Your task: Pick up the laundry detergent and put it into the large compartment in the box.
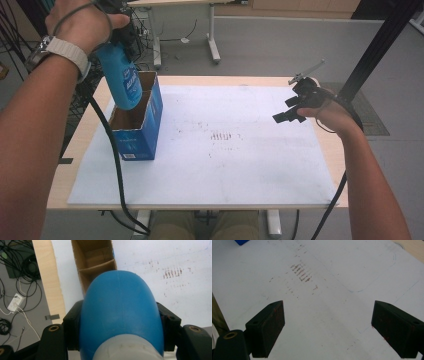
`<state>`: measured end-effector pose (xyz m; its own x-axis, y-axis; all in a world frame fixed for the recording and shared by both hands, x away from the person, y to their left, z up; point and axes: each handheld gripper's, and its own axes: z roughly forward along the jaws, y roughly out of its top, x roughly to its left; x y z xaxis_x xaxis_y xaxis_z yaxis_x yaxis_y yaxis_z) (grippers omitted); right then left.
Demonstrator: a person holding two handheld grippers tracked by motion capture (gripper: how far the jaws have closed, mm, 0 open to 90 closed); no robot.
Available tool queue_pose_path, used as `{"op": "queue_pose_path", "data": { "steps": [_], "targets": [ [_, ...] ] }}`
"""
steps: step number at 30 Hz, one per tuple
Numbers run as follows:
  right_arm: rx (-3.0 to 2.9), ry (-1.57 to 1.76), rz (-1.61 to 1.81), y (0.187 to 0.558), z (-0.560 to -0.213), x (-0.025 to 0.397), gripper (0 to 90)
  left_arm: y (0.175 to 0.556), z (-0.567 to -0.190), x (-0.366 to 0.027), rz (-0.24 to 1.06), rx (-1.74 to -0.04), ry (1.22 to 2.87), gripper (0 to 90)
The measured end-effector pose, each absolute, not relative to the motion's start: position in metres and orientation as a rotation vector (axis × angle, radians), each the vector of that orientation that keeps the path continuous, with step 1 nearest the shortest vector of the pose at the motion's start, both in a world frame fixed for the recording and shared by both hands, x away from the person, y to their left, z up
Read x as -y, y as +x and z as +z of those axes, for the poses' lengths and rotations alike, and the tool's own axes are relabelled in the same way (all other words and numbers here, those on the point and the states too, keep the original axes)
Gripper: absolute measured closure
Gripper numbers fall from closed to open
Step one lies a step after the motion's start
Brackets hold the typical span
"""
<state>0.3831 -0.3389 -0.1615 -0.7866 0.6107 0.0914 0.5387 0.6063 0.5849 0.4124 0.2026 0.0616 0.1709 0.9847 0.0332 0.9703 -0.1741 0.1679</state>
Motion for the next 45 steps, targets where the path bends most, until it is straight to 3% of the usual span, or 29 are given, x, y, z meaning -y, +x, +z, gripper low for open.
{"op": "queue_pose_path", "data": {
  "steps": [45],
  "targets": [
    [-2.724, 1.006, 0.925, 0.39, -0.175, 0.339, 11.6, 0.432, 0.006, -0.219, 0.188, -1.988, 2.3, 37.2]
  ]
}}
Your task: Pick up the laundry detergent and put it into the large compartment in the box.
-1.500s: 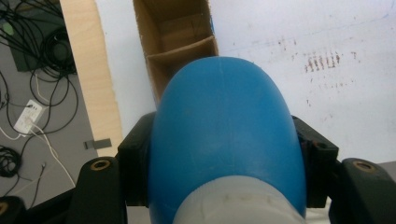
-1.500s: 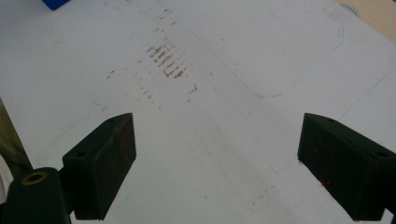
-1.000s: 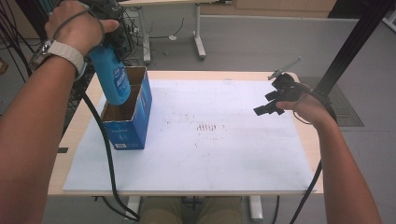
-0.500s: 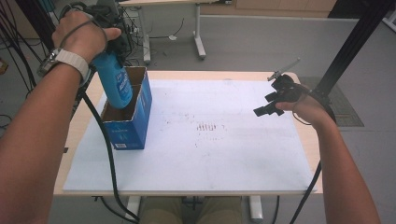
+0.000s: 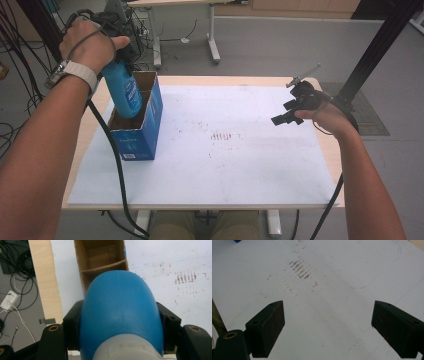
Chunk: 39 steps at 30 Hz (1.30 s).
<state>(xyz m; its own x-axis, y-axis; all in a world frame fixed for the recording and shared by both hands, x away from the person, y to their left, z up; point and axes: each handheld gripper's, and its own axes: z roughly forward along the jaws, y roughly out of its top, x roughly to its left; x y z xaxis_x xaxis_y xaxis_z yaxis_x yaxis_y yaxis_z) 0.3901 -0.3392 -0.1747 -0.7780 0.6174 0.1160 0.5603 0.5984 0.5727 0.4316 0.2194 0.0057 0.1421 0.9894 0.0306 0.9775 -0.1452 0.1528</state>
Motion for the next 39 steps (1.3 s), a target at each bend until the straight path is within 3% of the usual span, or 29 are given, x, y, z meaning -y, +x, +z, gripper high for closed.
{"op": "queue_pose_path", "data": {
  "steps": [15, 39],
  "targets": [
    [-2.72, 1.02, 0.922, 0.388, -0.178, 0.343, 11.6, 0.435, -0.028, -0.217, 0.217, -1.972, 2.32, 37.3],
    [-2.735, 1.042, 0.91, 0.392, -0.186, 0.342, 11.5, 0.446, -0.074, -0.222, 0.159, -1.979, 2.333, 37.2]
  ]
}}
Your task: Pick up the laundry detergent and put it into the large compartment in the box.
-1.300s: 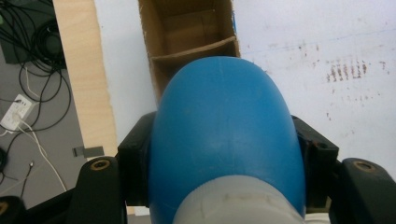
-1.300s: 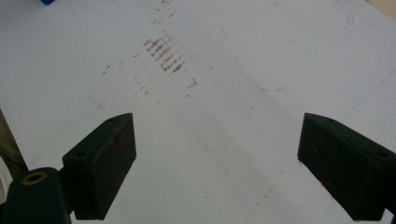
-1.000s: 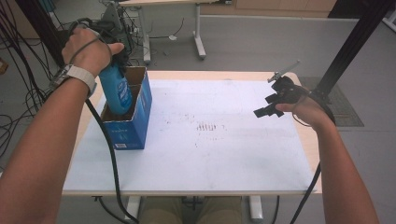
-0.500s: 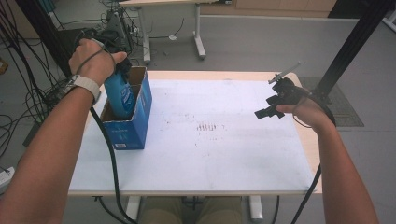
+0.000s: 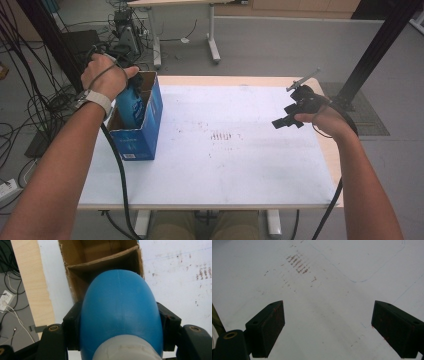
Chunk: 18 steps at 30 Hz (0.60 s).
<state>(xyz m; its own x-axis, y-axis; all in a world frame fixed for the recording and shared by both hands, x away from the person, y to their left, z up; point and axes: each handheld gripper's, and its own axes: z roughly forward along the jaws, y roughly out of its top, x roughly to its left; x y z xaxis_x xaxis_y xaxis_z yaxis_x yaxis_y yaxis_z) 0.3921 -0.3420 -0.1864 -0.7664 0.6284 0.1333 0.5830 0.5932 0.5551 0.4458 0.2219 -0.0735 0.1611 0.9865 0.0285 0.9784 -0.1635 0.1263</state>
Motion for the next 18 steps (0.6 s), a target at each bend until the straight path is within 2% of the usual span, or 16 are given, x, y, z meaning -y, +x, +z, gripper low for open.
{"op": "queue_pose_path", "data": {
  "steps": [18],
  "targets": [
    [-2.741, 1.06, 0.904, 0.394, -0.192, 0.344, 11.6, 0.455, -0.108, -0.227, 0.114, -1.982, 2.34, 37.2]
  ]
}}
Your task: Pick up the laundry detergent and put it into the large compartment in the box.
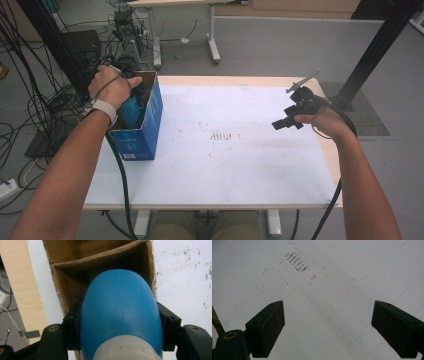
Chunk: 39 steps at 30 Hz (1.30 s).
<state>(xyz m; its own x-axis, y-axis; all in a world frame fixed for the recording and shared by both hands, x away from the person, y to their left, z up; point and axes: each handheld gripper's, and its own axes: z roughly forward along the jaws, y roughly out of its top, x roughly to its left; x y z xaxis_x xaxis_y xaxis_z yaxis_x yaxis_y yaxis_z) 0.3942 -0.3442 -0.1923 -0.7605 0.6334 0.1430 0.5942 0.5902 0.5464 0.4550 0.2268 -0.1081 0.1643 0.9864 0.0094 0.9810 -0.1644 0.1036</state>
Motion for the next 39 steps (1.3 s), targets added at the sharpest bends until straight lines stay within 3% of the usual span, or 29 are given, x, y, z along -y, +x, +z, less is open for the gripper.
{"op": "queue_pose_path", "data": {
  "steps": [39],
  "targets": [
    [-2.739, 1.09, 0.886, 0.39, -0.195, 0.347, 11.6, 0.463, -0.15, -0.235, 0.053, -1.965, 2.382, 37.1]
  ]
}}
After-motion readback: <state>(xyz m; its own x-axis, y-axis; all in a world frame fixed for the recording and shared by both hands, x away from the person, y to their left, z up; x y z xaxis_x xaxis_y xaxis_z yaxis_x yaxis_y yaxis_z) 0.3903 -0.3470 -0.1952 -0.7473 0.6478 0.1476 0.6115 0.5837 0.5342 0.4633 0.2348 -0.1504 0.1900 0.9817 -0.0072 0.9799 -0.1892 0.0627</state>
